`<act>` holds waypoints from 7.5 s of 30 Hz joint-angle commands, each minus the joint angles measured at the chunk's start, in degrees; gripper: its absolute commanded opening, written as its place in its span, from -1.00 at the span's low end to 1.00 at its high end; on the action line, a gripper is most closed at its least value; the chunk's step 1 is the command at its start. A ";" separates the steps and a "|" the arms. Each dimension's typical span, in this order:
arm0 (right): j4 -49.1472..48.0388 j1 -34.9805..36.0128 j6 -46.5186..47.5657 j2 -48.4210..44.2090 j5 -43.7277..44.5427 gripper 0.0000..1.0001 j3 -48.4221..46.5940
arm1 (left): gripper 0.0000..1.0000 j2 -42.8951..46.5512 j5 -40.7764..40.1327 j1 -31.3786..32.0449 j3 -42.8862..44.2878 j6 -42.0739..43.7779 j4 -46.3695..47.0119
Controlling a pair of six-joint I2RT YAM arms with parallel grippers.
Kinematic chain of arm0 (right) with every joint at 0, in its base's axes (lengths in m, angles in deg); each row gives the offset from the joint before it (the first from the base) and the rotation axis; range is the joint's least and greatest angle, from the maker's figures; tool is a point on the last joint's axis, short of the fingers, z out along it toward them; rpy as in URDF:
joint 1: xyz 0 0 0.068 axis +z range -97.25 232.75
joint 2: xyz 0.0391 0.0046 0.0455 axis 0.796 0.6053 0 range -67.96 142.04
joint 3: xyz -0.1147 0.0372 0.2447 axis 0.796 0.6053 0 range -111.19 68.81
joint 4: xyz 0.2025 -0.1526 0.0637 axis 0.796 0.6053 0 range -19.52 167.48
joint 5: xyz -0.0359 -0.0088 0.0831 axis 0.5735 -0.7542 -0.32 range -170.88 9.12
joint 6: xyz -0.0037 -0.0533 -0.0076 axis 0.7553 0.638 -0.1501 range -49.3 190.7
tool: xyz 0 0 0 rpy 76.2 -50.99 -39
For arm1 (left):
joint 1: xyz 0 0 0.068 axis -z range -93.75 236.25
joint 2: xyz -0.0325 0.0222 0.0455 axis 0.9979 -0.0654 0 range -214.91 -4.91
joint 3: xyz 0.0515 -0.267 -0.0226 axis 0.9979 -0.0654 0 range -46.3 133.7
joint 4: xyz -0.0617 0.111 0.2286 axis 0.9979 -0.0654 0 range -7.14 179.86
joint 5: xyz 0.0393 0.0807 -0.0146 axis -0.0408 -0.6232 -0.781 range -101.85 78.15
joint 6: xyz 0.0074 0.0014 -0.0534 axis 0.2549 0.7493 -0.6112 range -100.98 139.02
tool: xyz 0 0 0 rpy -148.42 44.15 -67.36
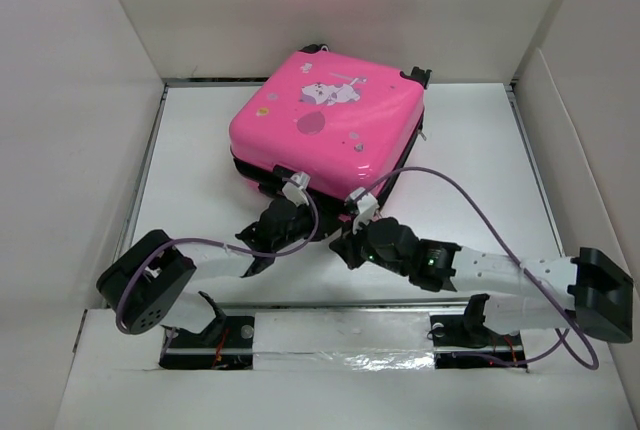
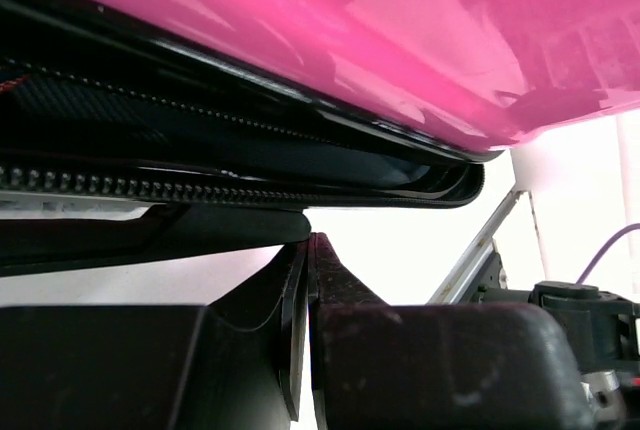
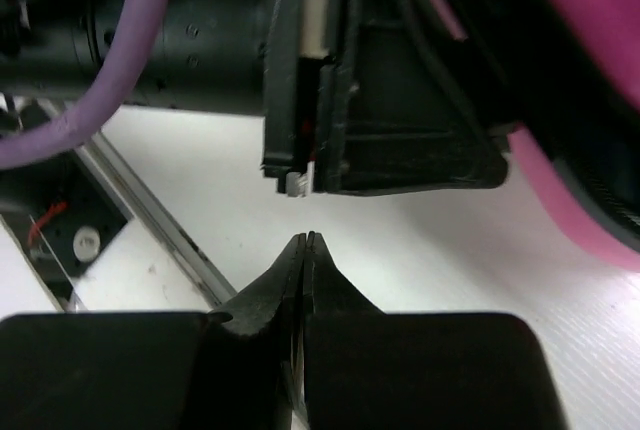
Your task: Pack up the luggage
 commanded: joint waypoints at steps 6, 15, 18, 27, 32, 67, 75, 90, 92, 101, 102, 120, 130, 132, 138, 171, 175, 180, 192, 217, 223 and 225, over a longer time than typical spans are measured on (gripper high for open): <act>11.47 0.47 -5.80 -13.11 19.03 -0.01 2.23 | -0.87 12.63 -6.12 -0.54 -2.65 0.73 -1.55; 17.73 -10.41 2.53 -16.64 11.94 0.03 1.71 | -0.28 28.02 -6.65 -3.70 -5.55 2.75 -16.84; 17.90 -12.71 6.05 -14.54 7.45 0.07 0.75 | -0.28 29.78 -5.77 -5.46 -6.70 3.27 -18.69; 17.47 -16.31 12.56 -6.72 4.89 0.08 -4.97 | -0.30 27.59 -3.67 -6.69 -6.44 3.72 -15.10; 16.59 -17.37 14.40 -2.94 5.15 0.02 -6.82 | -0.34 23.46 -2.52 -6.69 -4.15 4.07 -11.84; -18.19 1.53 3.34 4.90 -1.88 -1.00 -5.96 | -0.35 -0.90 -5.97 2.36 7.89 2.92 5.21; -16.02 0.91 0.96 -7.92 3.22 -1.00 6.09 | 0.27 20.78 -6.20 -1.33 5.25 4.76 -17.78; -14.53 0.39 3.16 -11.80 0.06 -1.00 10.58 | 0.18 18.19 4.33 -45.16 27.66 4.24 -36.79; -13.04 0.39 3.33 -13.11 0.32 -1.00 11.02 | 0.17 14.24 1.81 -49.47 29.15 5.20 -38.55; -8.20 0.39 2.98 -22.26 3.66 -1.00 14.98 | -0.18 1.31 8.55 -50.91 20.66 -2.17 -27.07; -7.85 0.39 3.07 -22.53 3.66 -1.00 14.98 | -0.20 0.96 8.03 -50.12 20.11 -2.78 -26.17; -16.10 2.58 4.20 -3.47 -3.18 -1.00 4.45 | -1.00 8.94 -2.42 -15.86 3.15 -5.95 -13.86; -14.09 9.78 10.80 22.45 -14.71 -1.00 -23.94 | -1.00 26.94 -2.17 -11.44 -7.39 -5.77 -17.46; -13.74 11.11 10.98 26.50 -13.49 -1.00 -27.37 | -1.00 29.07 -1.99 -10.91 -10.12 -6.30 -17.11; -14.98 12.42 7.56 16.55 -4.56 -0.96 -18.70 | -1.00 33.82 -4.71 -10.91 -9.87 -4.64 -21.59; 2.18 -83.73 0.69 10.41 -30.88 0.84 -13.50 | 0.05 39.18 -2.95 -12.76 -9.15 -1.47 -18.78; 0.86 -78.90 4.02 19.99 -36.56 0.82 -16.90 | 0.02 41.29 -4.98 -12.76 -12.06 -2.17 -17.29; 11.00 -67.66 11.76 33.16 -42.04 0.78 -30.61 | -0.01 38.58 -4.02 -12.76 -12.59 -1.91 -16.77; 16.48 -58.15 16.60 43.56 -46.87 0.78 -46.35 | -0.13 29.53 -4.36 -3.54 -10.05 0.90 -5.69; 10.43 -58.79 16.59 -2.90 -32.73 -0.85 -29.72 | -0.01 27.24 -14.75 6.49 -2.04 1.17 -5.61; 10.43 -34.22 12.85 -26.42 -18.97 -1.00 -8.96 | 0.02 24.86 -14.47 6.49 1.29 0.03 -2.71; 11.57 -28.29 10.55 -32.61 -14.81 -1.00 -1.74 | 0.04 24.86 -14.74 6.49 3.83 -0.07 -3.04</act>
